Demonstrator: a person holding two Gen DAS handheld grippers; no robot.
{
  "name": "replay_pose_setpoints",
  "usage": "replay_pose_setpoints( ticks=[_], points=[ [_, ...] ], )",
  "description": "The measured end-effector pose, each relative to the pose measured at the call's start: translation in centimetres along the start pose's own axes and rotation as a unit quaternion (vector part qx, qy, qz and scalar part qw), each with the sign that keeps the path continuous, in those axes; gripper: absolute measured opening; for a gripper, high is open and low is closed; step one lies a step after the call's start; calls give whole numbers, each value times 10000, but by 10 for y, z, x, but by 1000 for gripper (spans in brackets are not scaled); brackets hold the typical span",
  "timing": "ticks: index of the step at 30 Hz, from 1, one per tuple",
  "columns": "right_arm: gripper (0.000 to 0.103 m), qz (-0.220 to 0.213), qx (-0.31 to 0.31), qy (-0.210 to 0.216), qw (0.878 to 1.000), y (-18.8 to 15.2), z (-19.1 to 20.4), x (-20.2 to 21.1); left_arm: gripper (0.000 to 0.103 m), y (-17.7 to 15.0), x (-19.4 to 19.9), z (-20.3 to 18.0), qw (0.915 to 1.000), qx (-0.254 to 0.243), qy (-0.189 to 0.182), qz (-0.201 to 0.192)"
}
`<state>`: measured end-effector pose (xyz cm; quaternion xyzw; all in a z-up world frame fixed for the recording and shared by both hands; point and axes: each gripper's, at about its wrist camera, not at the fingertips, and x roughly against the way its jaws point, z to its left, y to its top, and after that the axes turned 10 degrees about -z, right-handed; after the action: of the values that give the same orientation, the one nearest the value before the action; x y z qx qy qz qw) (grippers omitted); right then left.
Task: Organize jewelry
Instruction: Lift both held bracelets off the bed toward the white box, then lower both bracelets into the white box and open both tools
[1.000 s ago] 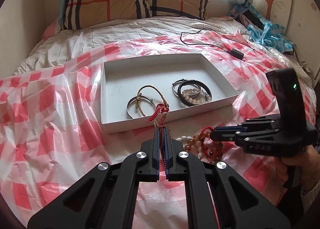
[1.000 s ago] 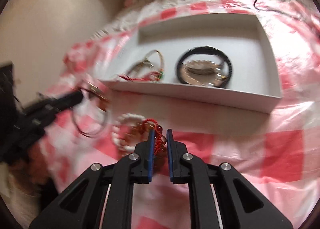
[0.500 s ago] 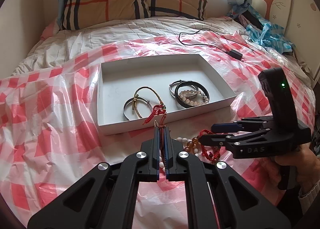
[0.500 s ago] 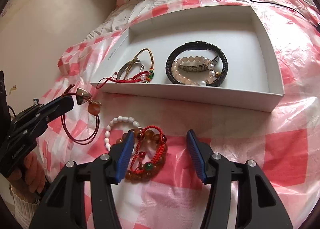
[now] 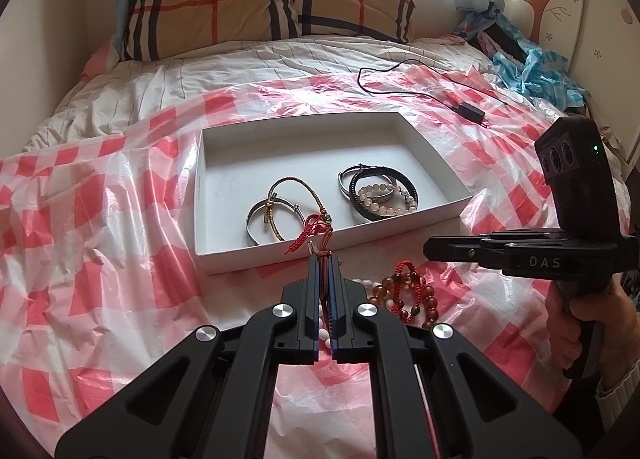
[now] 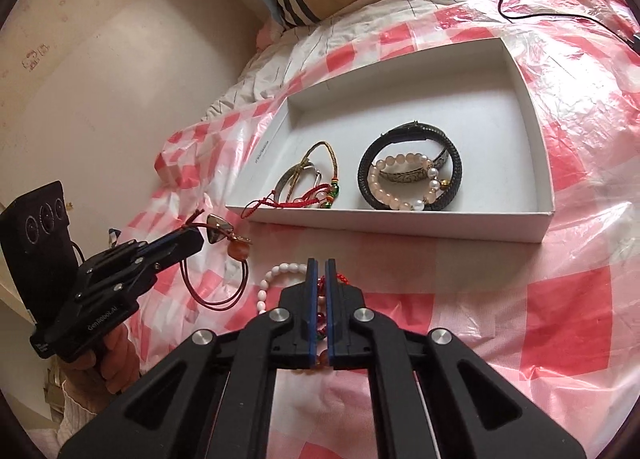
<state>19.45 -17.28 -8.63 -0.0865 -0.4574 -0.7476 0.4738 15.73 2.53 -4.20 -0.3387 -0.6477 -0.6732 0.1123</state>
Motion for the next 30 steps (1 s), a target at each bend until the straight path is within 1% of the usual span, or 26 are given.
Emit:
replay_pose_setpoints(
  ticks=[1,2,3,4,5,6,8,9,10,11,13,18,21,30],
  points=[
    [4,14,39,-88,10000,0,1,-1,4,0,0,0,10000,-1,-1,5],
    [5,95,15,-91,9999,-1,0,-4,4,0,0,1,10000,-3,-3,6],
    [17,179,-21,-75,9998,-2,0,-8,4,0,0,0,10000,-5,-6,9],
    [41,252,0,-118,9996,-3,1,-12,4,0,0,0,10000,-7,-11,9],
    [49,274,86,-197,9994,-3,3,-15,4,1,0,0,10000,-4,-16,7],
    [50,276,196,-244,9991,-4,6,-17,4,1,0,0,10000,1,-18,6],
    [49,326,269,-293,9987,-4,8,-23,4,3,0,-1,10000,3,-27,-1],
    [39,376,301,-332,9983,-5,7,-26,4,3,0,-1,10000,5,-31,-3],
    [24,440,333,-353,9979,-6,7,-30,4,3,0,-1,10000,4,-34,-3],
    [20,507,343,-334,9976,-7,7,-32,4,3,0,-1,10000,2,-32,-3],
    [8,478,366,-221,9979,-7,7,-29,4,3,0,-1,10000,13,-31,-8],
    [8,218,239,50,9995,-3,7,-15,4,3,0,-1,10000,48,-46,-21],
    [8,-22,158,192,9997,1,7,-4,4,3,0,0,9999,102,-79,-40],
    [8,-717,189,413,9964,15,17,16,4,10,-2,4,9992,310,-153,-182]
  ],
)
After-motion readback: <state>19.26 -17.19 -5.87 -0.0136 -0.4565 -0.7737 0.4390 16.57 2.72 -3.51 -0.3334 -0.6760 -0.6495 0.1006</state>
